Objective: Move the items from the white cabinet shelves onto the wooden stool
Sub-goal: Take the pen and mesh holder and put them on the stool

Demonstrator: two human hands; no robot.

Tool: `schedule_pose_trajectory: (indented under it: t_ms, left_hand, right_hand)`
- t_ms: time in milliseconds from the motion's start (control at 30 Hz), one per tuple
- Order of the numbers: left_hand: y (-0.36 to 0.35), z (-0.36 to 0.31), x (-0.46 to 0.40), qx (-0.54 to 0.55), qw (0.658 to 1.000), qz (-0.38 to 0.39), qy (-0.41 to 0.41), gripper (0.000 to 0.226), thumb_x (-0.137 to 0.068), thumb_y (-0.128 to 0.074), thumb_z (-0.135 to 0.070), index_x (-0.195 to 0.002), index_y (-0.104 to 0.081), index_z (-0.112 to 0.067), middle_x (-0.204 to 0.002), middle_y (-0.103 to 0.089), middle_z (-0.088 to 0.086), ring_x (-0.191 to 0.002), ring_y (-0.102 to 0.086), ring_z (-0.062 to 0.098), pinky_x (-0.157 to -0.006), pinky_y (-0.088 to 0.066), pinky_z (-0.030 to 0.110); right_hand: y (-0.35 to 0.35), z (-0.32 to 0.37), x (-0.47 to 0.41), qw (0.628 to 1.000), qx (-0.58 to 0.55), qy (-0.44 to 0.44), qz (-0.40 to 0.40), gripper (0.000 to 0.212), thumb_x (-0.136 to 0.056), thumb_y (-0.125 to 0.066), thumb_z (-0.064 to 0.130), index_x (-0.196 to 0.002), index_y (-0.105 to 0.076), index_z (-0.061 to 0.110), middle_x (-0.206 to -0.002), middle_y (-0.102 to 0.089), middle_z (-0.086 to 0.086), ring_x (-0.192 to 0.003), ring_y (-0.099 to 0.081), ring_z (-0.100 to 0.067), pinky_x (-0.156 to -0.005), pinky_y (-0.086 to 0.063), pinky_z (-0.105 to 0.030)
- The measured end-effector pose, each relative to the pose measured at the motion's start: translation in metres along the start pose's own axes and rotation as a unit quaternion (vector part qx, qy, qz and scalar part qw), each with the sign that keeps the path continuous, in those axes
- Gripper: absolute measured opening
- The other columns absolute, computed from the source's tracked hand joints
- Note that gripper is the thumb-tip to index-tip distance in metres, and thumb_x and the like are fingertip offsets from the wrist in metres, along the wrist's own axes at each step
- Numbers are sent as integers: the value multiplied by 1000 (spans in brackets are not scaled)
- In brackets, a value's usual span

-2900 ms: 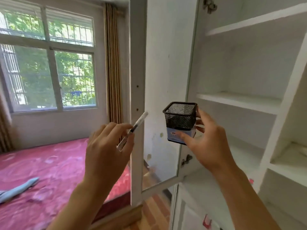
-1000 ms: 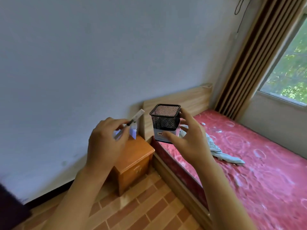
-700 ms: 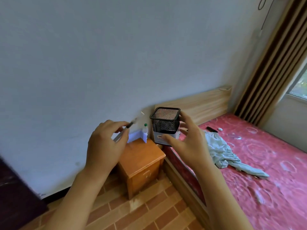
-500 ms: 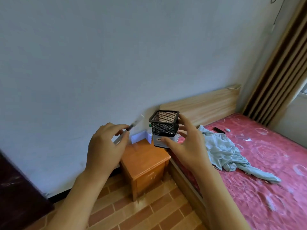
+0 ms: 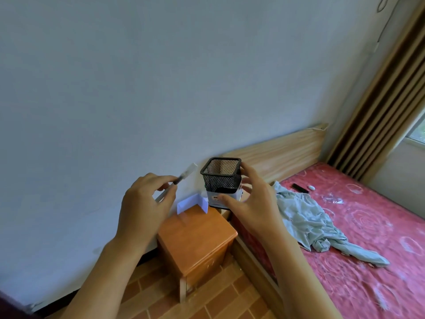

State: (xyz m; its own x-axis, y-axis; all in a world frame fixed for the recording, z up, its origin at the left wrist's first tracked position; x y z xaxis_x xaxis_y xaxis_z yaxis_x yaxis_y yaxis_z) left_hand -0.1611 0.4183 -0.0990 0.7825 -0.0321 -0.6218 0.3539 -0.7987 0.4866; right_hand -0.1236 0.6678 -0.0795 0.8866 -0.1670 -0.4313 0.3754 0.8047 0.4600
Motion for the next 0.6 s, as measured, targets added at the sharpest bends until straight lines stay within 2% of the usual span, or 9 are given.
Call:
schedule_pose_trajectory:
  t_ms: [100,267,467,600]
  left_hand:
    - [-5,30,-28,17,1000,21,-6,21,-92,-76,-13,-113,-78,-13,-97,-73,-2,-91,-68,17,-78,-59,35]
    - [-18,73,-60,36,998,47,-17,21,-91,-77,-14,-112,-79,-15,-97,-73,-4,-90,-68,16,-77,-59,34]
    - [-49,102,-79,63,995,73,-10,21,-92,-76,-15,-112,-79,-19,-97,-72,-8,-90,-68,14,-77,-60,38]
    - [-76,112,-97,65,994,86,-10,22,-93,-75,-18,-114,-78,-21,-99,-72,-8,-91,-68,14,-76,-62,39]
  right_hand:
    - [-27,-3,-22,1000,7,-13,1,80,-76,-91,24,-144,-52,37,-117,-66,36,-111,-64,7,-91,-58,-30]
    - [-63,-13,-49,999,5,-31,3,83,-78,-91,22,-150,-50,32,-122,-66,34,-112,-64,7,-91,-52,-13]
    - [-81,-36,-75,998,30,-57,-4,83,-76,-92,24,-147,-51,36,-124,-70,23,-114,-66,-1,-94,-55,-23]
    - [-84,-60,-91,997,37,-73,-1,80,-77,-91,20,-145,-52,36,-120,-67,33,-111,-65,5,-88,-51,-12]
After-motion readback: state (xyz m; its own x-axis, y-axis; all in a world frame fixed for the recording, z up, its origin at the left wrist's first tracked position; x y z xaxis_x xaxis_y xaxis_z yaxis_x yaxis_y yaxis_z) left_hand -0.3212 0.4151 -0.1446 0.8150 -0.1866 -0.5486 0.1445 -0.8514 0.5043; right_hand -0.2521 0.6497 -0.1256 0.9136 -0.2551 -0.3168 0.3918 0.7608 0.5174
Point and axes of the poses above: each hand's wrist, its own x-axis away from the middle knuckle, its own y-axis out of the back of the hand, z = x × y, the point moved 2 cm from there along -x, towards the middle knuckle
